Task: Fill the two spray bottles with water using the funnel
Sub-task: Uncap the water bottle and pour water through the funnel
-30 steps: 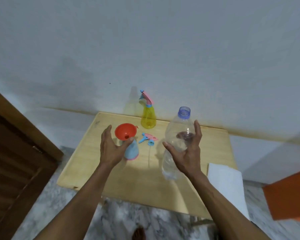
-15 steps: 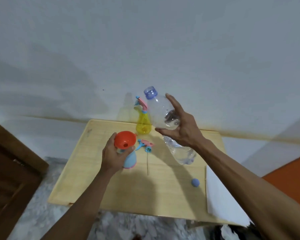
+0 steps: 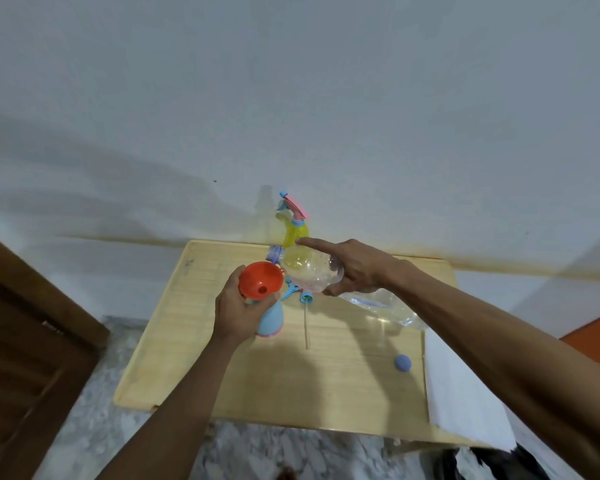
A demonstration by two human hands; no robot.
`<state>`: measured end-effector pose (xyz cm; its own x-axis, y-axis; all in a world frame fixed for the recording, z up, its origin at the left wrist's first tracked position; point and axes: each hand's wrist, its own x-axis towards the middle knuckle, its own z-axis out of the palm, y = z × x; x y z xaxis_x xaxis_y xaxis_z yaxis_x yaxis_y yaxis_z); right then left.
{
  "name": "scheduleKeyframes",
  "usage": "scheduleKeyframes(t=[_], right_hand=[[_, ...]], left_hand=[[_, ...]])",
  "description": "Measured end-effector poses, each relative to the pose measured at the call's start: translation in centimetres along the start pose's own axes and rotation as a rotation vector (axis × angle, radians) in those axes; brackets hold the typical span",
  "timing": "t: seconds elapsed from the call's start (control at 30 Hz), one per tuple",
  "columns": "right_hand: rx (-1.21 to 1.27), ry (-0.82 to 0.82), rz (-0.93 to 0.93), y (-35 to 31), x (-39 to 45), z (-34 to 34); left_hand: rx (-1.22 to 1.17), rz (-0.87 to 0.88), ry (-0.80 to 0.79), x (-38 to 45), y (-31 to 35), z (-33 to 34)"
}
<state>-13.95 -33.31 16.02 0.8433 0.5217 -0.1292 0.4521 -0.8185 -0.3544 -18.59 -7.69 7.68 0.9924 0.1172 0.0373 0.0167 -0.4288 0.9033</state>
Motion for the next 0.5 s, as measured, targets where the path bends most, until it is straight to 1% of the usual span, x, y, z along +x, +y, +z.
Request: scheduleKeyframes(t=[0.17, 0.5], right_hand=[[-0.089, -0.053, 0.033, 0.4, 0.3, -0.2], [-0.220, -0.094, 0.071, 0.7, 1.1, 0.4]], left_hand=[[0.002, -0.003, -0.018, 0.2, 0.0, -0.2], [0.019, 0.008, -0.037, 0.1, 0.6, -0.7]])
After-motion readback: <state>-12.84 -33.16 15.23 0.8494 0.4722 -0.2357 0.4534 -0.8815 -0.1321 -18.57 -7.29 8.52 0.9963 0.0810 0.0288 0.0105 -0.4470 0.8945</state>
